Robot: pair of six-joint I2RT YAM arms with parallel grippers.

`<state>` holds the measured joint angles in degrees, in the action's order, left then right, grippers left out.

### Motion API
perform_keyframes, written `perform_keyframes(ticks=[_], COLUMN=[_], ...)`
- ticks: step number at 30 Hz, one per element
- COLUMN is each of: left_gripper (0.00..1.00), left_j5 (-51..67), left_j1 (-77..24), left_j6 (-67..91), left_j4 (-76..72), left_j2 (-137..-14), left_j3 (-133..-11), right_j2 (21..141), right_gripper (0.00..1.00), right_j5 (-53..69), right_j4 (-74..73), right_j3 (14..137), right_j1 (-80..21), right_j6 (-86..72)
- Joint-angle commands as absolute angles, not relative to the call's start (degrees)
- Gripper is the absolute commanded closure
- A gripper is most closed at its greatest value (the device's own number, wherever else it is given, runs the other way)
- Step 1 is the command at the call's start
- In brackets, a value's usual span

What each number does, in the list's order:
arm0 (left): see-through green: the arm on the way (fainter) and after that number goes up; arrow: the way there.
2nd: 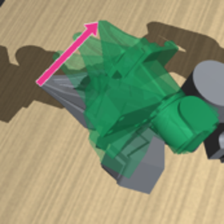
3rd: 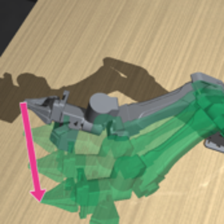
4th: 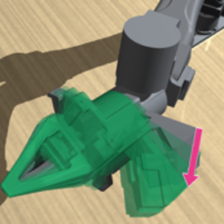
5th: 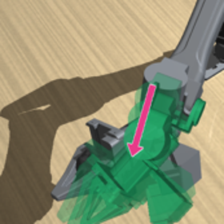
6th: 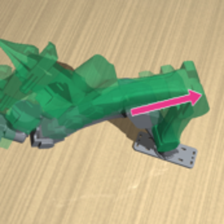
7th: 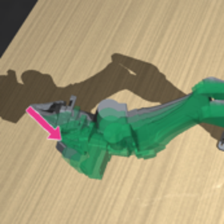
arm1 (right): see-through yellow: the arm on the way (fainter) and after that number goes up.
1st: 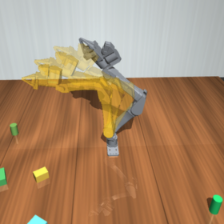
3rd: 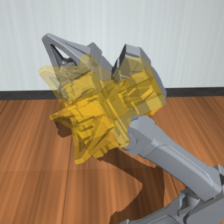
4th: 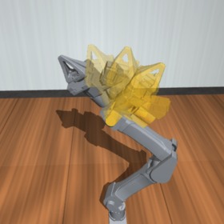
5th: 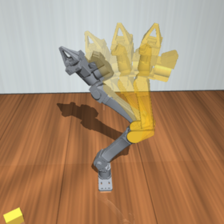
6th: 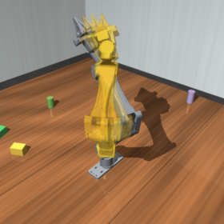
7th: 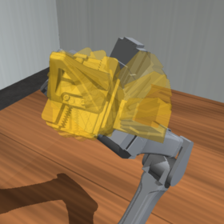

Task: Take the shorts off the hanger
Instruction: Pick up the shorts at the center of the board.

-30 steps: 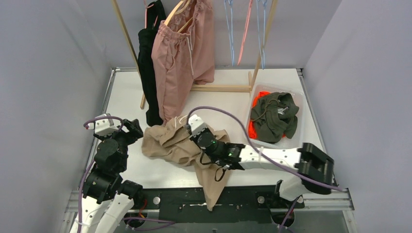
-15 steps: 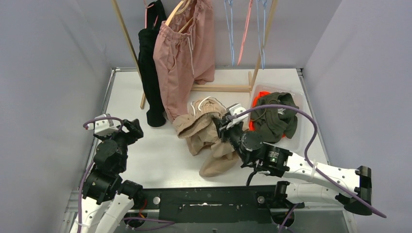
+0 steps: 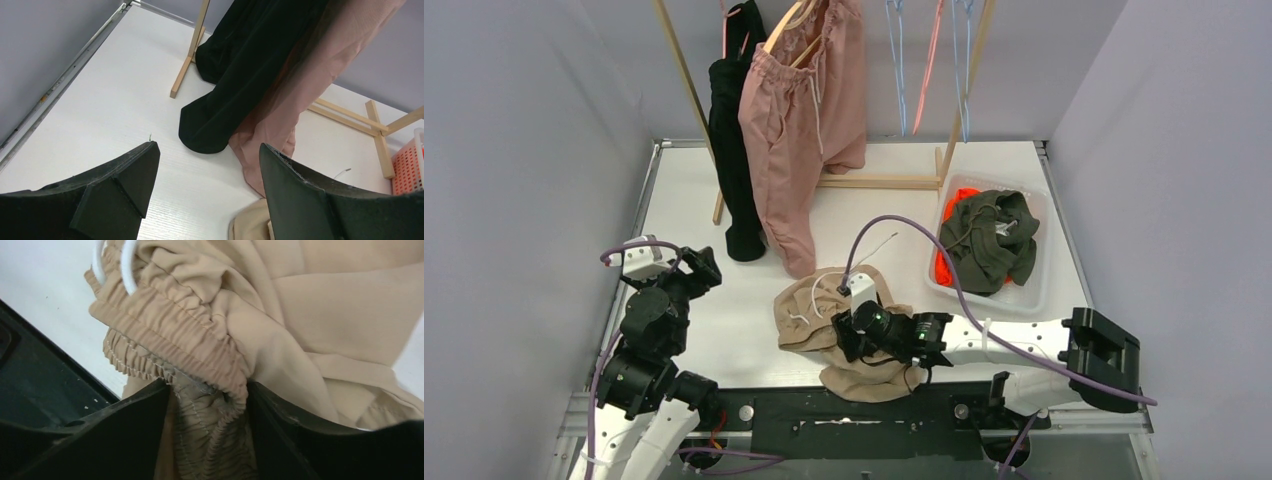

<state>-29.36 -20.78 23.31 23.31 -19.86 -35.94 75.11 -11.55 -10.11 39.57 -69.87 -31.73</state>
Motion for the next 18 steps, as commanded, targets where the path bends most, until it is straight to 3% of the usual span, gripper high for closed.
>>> perform_keyframes(ticks=[1,4,9,14,18], left_gripper=[0.27,0.27,0.27,0.27,0.27], left_j5=[-28.0,-27.9,-27.8,-27.8,-27.6], left_j1=[-20.4,-20.4,-20.4,-20.4,-20.4], left_j6=[22.5,22.5,22.5,22.5,22.5], left_j4=[20.0,20.0,20.1,20.0,20.1], left_j2=[-19.3,-19.2,-19.0,-18.9,-18.8], left_j3=[-36.3,-36.3,-36.2,-36.2,-36.2], right_j2=[78.5,82.4,93.6,102.7,102.4], right_gripper=[0.32,0.17,0.12,0.14,0.29], right_j5=[-8.2,-12.4,-19.9,-26.1,-25.8], right_j4=[-10.3,-13.3,-25.0,-30.5,-24.9], right_j3=[44.6,48.5,58.1,62.5,59.5], right_j1=[-71.4,-71.4,-71.4,-71.4,-71.5], right_j6=[-35.3,-35.1,-33.3,-35.3,-36.2])
